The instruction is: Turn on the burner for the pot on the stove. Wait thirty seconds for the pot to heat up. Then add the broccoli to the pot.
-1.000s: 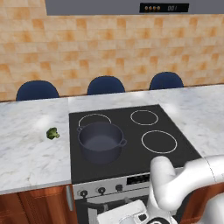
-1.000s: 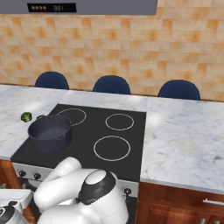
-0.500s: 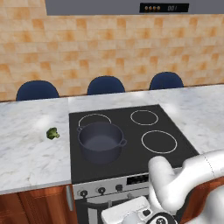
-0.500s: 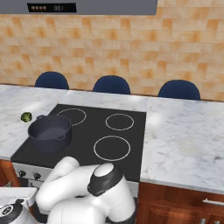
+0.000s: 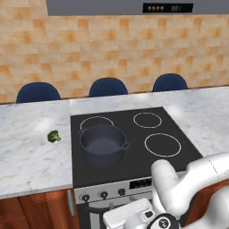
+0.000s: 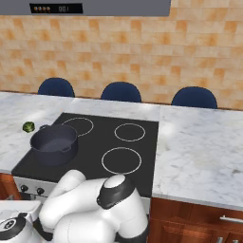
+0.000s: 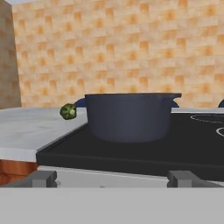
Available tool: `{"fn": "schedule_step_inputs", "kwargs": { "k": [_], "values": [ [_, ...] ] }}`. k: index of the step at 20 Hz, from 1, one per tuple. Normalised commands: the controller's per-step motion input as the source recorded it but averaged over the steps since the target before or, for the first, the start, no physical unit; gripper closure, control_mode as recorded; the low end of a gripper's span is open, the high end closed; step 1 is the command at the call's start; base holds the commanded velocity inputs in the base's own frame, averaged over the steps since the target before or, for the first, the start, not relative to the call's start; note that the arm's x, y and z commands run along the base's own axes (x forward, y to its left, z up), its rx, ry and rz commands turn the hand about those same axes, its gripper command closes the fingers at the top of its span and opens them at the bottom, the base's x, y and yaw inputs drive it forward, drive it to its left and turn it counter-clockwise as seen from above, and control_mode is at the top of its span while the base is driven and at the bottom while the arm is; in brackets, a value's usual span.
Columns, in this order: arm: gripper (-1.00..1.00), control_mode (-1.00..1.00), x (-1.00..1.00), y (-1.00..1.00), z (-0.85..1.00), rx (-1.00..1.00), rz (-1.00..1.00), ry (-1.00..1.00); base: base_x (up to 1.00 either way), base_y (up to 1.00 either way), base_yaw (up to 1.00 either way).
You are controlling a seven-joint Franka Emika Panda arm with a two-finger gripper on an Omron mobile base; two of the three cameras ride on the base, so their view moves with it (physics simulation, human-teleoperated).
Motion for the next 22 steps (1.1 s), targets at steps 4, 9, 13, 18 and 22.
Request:
{"fn": "schedule_step_inputs", "kwargs": {
  "k": [4, 9, 13, 18, 22],
  "values": [
    [-1.00, -1.00, 0.11, 0.00, 0.00, 0.00, 0.00, 0.00, 0.00, 0.00, 0.00],
    [-1.00, -1.00, 0.00, 0.22, 0.00, 0.00, -0.01, 0.00, 0.00, 0.00, 0.00],
    [-1.00, -1.00, -0.02, 0.35, 0.00, 0.00, 0.00, 0.00, 0.00, 0.00, 0.00],
    [-1.00, -1.00, -0.11, 0.33, 0.00, 0.00, 0.00, 0.00, 0.00, 0.00, 0.00],
    [-1.00, -1.00, -0.05, 0.22, 0.00, 0.00, 0.00, 0.00, 0.00, 0.00, 0.00]
  ]
}}
